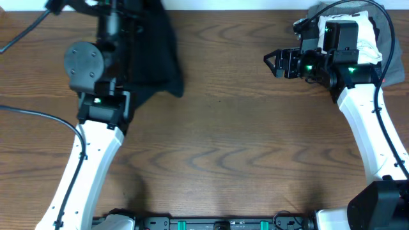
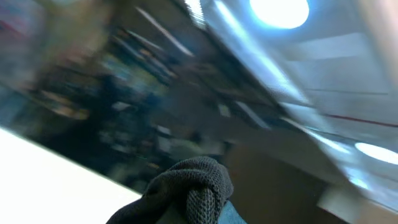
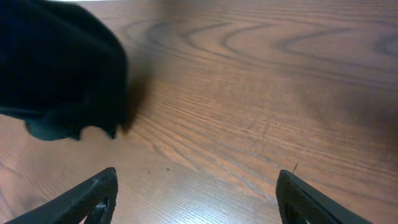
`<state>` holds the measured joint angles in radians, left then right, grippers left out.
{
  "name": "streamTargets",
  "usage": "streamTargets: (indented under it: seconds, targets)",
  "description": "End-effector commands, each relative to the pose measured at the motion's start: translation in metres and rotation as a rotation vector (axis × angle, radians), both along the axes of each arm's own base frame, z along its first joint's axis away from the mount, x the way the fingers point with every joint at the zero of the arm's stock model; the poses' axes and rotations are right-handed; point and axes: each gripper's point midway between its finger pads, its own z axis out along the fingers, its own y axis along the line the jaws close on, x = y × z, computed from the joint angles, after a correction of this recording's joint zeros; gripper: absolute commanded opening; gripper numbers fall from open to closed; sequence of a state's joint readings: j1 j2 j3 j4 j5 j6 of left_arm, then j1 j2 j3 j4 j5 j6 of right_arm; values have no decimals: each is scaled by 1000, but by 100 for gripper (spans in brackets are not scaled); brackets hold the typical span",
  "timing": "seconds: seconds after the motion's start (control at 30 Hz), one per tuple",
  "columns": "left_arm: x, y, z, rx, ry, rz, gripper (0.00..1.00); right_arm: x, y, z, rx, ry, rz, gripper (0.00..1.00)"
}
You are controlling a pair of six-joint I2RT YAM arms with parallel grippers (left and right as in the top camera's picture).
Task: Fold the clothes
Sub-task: 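Lift the black t-shirt with the left gripper, letting it hang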
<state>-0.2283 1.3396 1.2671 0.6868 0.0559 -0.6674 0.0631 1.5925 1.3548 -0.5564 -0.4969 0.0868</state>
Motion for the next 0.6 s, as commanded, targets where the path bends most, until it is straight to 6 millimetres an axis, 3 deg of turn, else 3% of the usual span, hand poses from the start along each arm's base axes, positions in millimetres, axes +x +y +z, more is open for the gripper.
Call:
streamTargets:
  seconds: [0.0, 0.07, 0.13, 0.3, 0.57]
  targets:
    - [-39, -35, 41, 50, -121, -192, 6, 2, -1, 8, -1, -26, 9, 80]
    - [-41, -39, 36, 124, -101, -177, 6, 1, -1, 7, -1, -19, 9, 80]
    - [-33, -34, 17, 217, -16, -109, 6, 0, -1, 6, -3, -15, 10, 81]
    - [-4, 7, -39, 300, 248, 119, 6, -1, 4, 6, -3, -17, 22, 80]
    - [1, 15, -36, 302, 228, 164, 6, -4, 49, -1, -5, -31, 122, 78]
